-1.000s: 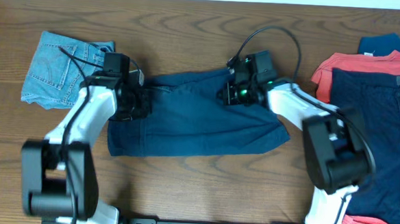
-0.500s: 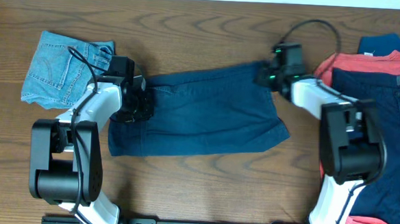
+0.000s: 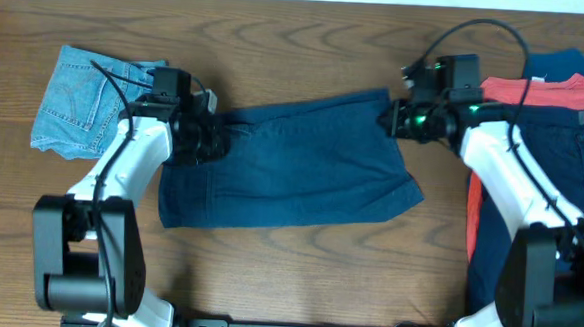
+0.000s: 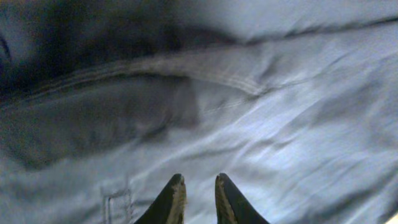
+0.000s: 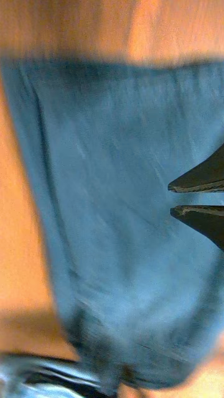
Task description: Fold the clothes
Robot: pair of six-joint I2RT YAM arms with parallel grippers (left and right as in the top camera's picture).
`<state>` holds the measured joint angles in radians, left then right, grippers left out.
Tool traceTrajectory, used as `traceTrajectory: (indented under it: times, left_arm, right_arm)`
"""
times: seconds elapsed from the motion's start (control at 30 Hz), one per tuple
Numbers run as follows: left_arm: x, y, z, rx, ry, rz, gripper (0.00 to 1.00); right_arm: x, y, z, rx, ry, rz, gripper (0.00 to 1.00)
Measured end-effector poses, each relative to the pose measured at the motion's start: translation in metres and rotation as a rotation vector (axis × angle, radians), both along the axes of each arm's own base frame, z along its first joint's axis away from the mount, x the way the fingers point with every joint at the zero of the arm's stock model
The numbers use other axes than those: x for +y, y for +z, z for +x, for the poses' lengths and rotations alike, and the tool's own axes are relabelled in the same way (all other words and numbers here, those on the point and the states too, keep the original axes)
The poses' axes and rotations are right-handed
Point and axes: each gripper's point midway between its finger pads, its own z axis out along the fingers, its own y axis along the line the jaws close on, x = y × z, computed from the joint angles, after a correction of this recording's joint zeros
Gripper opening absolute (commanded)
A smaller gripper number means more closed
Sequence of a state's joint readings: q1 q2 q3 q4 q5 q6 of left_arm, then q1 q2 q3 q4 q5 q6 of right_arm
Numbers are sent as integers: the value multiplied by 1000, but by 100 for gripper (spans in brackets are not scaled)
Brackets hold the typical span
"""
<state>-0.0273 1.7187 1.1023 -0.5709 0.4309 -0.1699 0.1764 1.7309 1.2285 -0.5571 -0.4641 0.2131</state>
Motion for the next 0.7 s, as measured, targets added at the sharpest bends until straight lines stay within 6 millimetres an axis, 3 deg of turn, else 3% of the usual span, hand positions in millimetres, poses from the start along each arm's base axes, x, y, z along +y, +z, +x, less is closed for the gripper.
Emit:
traceTrajectory:
  times: [0.17,0.3,0.47,0.6,0.7]
  left_arm:
    - [-2,5,16,-65,2,-15,15]
    - [0,-11,18,-38,8,-2,15]
    - [11,-39,15,27,29,69,15]
    - [20,-41,22,1,46,121,17]
    - [23,-41,25,-12,53,137,24]
  right_arm:
    - [49,-25,-38,64,216,-42,4]
    - [63,-65,-55,138,294,-119,1]
    - [38,-109,-56,229,219,-254,1]
    - [10,-114,-43,259,109,-261,1]
    - [-23,-114,-32,304,-39,-258,1]
